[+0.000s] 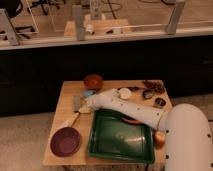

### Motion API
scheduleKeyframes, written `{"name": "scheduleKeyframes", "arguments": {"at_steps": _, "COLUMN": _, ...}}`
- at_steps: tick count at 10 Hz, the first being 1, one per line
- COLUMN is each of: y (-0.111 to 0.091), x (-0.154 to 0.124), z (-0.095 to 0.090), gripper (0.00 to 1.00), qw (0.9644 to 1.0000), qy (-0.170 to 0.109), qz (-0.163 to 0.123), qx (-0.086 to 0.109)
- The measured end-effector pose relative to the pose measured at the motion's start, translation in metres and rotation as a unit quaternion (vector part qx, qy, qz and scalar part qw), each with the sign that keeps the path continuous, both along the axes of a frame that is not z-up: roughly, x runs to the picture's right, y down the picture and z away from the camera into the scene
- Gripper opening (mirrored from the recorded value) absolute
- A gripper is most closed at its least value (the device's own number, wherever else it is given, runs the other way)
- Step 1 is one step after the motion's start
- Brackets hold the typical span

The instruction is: Place eraser in red bowl

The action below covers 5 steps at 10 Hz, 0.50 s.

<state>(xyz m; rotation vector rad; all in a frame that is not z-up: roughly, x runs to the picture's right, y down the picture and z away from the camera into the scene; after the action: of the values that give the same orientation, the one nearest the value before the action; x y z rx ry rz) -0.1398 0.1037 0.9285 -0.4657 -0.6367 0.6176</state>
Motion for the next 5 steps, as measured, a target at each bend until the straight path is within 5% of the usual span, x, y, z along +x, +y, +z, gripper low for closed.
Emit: {"name": "scheduleKeyframes", "arguments": {"at_steps": 5, "y": 0.0032, "x": -0.0063, "z": -0.0028, "gripper": 0.6, "qw": 0.9996, "qy": 0.005, "qz": 0.02, "qx": -0.018}}
